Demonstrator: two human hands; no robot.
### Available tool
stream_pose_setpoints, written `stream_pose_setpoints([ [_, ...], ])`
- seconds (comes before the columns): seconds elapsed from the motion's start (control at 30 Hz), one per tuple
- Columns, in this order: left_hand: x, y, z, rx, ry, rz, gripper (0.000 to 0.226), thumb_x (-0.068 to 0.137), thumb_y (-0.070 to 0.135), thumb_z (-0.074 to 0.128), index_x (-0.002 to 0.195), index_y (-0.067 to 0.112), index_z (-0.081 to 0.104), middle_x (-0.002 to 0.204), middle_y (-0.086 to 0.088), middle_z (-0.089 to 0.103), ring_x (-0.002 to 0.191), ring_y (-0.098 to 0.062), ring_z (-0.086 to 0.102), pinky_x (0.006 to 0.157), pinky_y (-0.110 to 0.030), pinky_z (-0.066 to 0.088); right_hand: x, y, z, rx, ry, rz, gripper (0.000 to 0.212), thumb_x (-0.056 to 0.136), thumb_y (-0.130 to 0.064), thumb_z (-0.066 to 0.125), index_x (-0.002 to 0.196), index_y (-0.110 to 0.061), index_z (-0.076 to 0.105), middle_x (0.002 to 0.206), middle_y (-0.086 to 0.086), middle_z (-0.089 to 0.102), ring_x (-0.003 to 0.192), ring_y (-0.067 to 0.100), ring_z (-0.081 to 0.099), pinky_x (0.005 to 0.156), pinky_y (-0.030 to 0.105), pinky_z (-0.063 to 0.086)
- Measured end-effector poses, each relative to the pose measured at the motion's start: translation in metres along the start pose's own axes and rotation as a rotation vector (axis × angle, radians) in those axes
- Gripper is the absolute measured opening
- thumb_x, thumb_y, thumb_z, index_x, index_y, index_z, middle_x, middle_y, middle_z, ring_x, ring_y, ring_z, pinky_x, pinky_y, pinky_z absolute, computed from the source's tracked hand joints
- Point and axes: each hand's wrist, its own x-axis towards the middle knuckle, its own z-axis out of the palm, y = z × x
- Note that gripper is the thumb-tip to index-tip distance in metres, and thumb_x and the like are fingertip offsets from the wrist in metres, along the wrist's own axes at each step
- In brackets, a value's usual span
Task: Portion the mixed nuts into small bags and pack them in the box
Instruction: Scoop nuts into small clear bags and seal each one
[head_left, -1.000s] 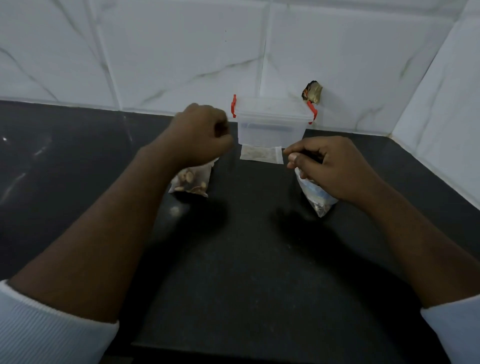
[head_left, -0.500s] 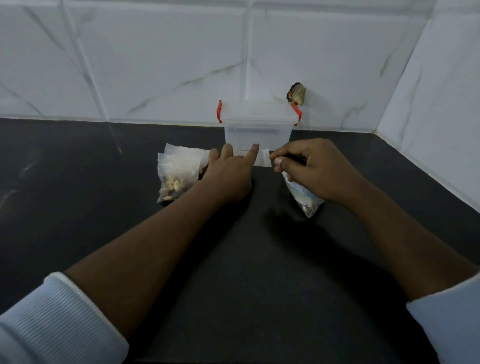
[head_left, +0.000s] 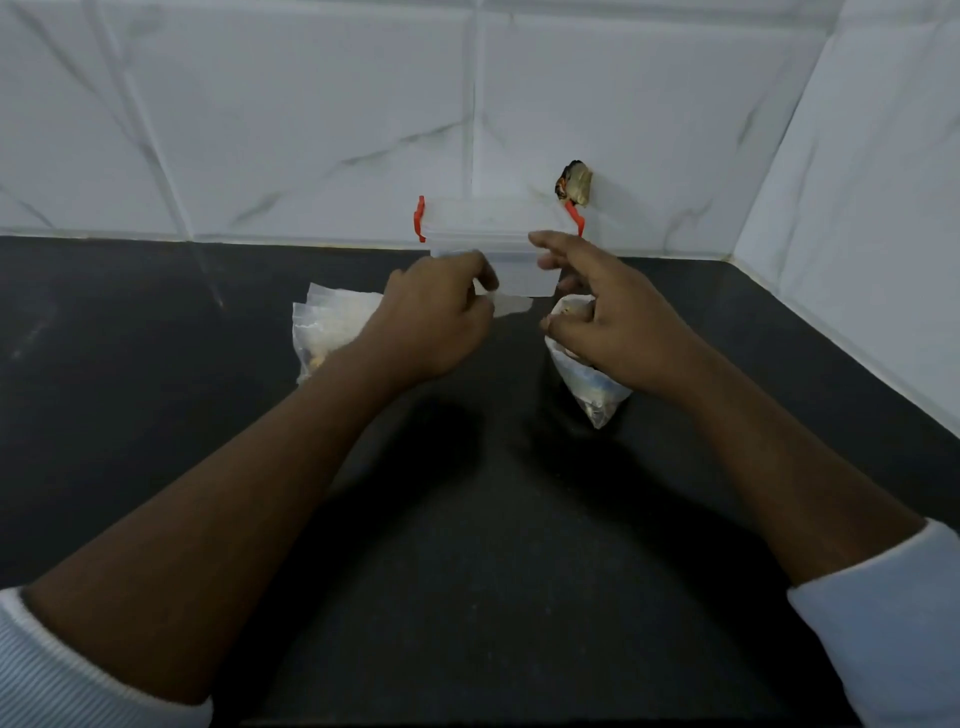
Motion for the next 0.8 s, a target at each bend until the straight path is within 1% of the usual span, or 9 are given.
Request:
stream_pose_setpoints([
  [0.07, -0.005, 0.005, -0.004, -0.14, -0.052, -0.004, 0.025, 0.098, 0.017, 0.049, 0.122, 0.024, 0.055, 0.08, 0.006, 0.061, 0.079, -0.011, 0.057, 0.099, -0.051, 0.043, 0.0, 0.0, 0.001, 0.09, -0.046, 0.041, 0.08, 0.091, -0.017, 0.073, 0.157, -0.041, 0.033, 0.143, -0.012, 0.053, 0.115, 0.007, 0.059, 0.091, 0.023, 0.05],
  [0.1, -0.008, 0.008, -0.005, -0.203, -0.079, 0.0, 0.028, 0.098, 0.016, 0.05, 0.124, 0.024, 0.052, 0.08, 0.003, 0.063, 0.078, -0.013, 0.06, 0.096, -0.05, 0.046, 0.001, 0.001, 0.001, 0.153, -0.063, 0.056, 0.078, 0.091, -0.017, 0.075, 0.156, -0.037, 0.036, 0.139, -0.009, 0.057, 0.109, 0.007, 0.062, 0.088, 0.023, 0.051],
  [0.2, -0.013, 0.012, -0.006, -0.401, -0.079, -0.005, 0.032, 0.098, 0.01, 0.05, 0.127, 0.022, 0.05, 0.079, -0.007, 0.067, 0.073, -0.02, 0.065, 0.072, -0.034, 0.055, 0.002, 0.001, 0.0, 0.317, -0.052, 0.086, 0.041, 0.094, -0.013, 0.073, 0.133, -0.02, 0.065, 0.108, 0.004, 0.075, 0.091, 0.026, 0.071, 0.079, 0.031, 0.057],
  [0.27, -0.011, 0.01, -0.004, -0.541, 0.017, -0.047, 0.029, 0.097, 0.008, 0.052, 0.124, 0.021, 0.053, 0.079, -0.01, 0.068, 0.072, -0.022, 0.068, 0.067, -0.031, 0.055, 0.003, 0.001, 0.0, 0.419, 0.027, 0.134, 0.019, 0.095, -0.011, 0.072, 0.114, -0.013, 0.074, 0.098, 0.009, 0.078, 0.084, 0.036, 0.072, 0.076, 0.037, 0.057],
  [0.4, -0.003, 0.003, 0.005, -0.77, 0.234, -0.163, 0.02, 0.096, 0.018, 0.071, 0.112, 0.019, 0.06, 0.083, -0.019, 0.07, 0.07, -0.017, 0.066, 0.066, -0.03, 0.056, 0.004, 0.003, -0.003, 0.502, 0.167, 0.203, 0.01, 0.096, -0.011, 0.071, 0.105, -0.007, 0.071, 0.092, 0.022, 0.075, 0.053, 0.021, 0.054, 0.054, 0.031, 0.047],
  [0.53, 0.0, -0.004, 0.012, -0.794, 0.27, -0.268, 0.022, 0.092, 0.022, 0.076, 0.108, 0.016, 0.063, 0.074, -0.003, 0.071, 0.069, -0.013, 0.067, 0.066, -0.029, 0.054, 0.004, 0.002, -0.004, 0.595, 0.164, 0.29, 0.015, 0.095, -0.008, 0.071, 0.105, 0.003, 0.069, 0.094, 0.033, 0.071, 0.044, 0.012, 0.052, 0.047, 0.022, 0.047],
  [0.63, -0.001, -0.007, 0.018, -0.619, 0.252, -0.313, 0.025, 0.092, 0.022, 0.076, 0.112, 0.018, 0.063, 0.093, 0.001, 0.07, 0.078, -0.009, 0.065, 0.074, -0.027, 0.057, 0.005, 0.007, -0.002, 0.6, 0.168, 0.345, 0.015, 0.093, -0.009, 0.074, 0.103, 0.002, 0.07, 0.091, 0.029, 0.072, 0.045, 0.012, 0.053, 0.049, 0.025, 0.049],
  [0.73, -0.007, 0.002, 0.017, -0.371, 0.349, -0.195, 0.02, 0.092, 0.017, 0.074, 0.109, 0.021, 0.064, 0.101, 0.01, 0.06, 0.083, -0.006, 0.058, 0.073, -0.011, 0.047, 0.005, 0.012, -0.002, 0.535, 0.161, 0.335, 0.01, 0.093, -0.012, 0.075, 0.1, -0.006, 0.072, 0.085, 0.018, 0.075, 0.05, 0.017, 0.058, 0.057, 0.031, 0.052],
  [0.8, -0.007, 0.007, 0.017, -0.449, 0.335, -0.109, 0.011, 0.093, 0.017, 0.072, 0.103, 0.018, 0.067, 0.096, 0.011, 0.066, 0.076, -0.008, 0.062, 0.069, -0.012, 0.05, 0.004, 0.011, -0.001, 0.524, 0.151, 0.293, 0.009, 0.093, -0.012, 0.074, 0.101, -0.007, 0.072, 0.086, 0.019, 0.075, 0.052, 0.02, 0.06, 0.059, 0.035, 0.055],
])
